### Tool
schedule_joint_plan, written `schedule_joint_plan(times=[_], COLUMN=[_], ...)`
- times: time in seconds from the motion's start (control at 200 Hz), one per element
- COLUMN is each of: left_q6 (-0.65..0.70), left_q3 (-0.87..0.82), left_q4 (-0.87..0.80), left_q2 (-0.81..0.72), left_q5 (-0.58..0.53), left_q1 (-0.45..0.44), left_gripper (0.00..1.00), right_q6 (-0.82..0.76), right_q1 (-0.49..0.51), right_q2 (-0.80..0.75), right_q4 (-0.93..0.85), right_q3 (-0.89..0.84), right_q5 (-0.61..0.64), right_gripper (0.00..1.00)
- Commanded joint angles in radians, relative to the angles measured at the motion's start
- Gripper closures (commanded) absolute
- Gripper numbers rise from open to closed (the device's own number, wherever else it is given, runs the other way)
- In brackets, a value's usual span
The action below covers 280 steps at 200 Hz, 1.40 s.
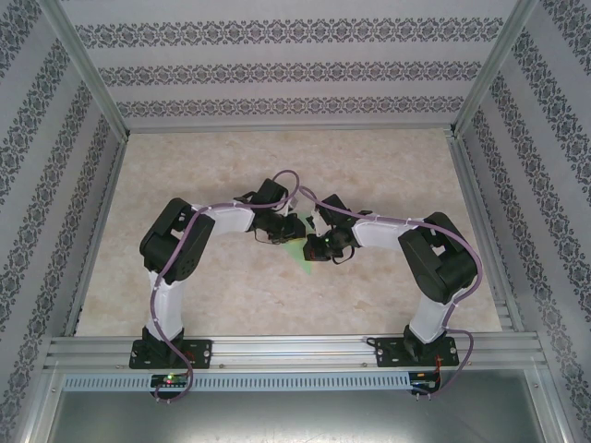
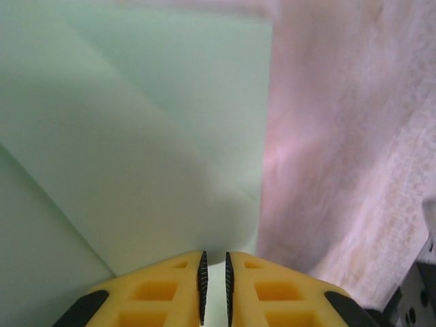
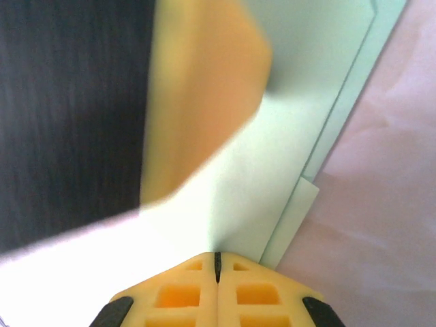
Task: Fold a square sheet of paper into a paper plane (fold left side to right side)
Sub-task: Fourth fold the wing at the center of the table.
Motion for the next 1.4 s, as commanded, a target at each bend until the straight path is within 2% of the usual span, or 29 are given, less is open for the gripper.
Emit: schedule_joint_plan(times=[0.0,0.495,0.989,1.114,1.224,1.329,1.394], left_q6=[0.051,0.080,0.137,0.133,0.117,0.089,0.061], left_q3=[0.054,0.197,0.394,0.339,0.232,0.098,0.017], left_q4=[-0.031,0.006,-0.154,-0.117,-0.064,-0.003,0.030], left_q2=[0.052,0.210,0.274,0.204,0.079,-0.059,-0.135], left_q5=[-0.091,-0.034,-0.027,-0.019,-0.017,-0.020,-0.021], left_q1=[0.062,0.189,0.270,0.272,0.272,0.272,0.269], left_gripper=[0.80,0.80,0.78,0.78,0.74,0.71,0.71], right_q6=[-0.021,-0.027,-0.044,-0.046,-0.036,-0.026,-0.027], right_q1=[0.002,-0.001,-0.003,-0.007,-0.014,-0.022,-0.034], right_q2=[0.062,0.056,0.045,0.016,-0.058,-0.154,-0.219], right_q4=[-0.176,-0.181,-0.182,-0.153,-0.082,-0.010,0.025], right_q3=[-0.056,-0.060,-0.065,-0.066,-0.069,-0.081,-0.097], right_q5=[0.148,0.141,0.126,0.097,0.047,0.033,0.038], right_gripper=[1.00,1.00,1.00,1.00,1.00,0.85,0.80])
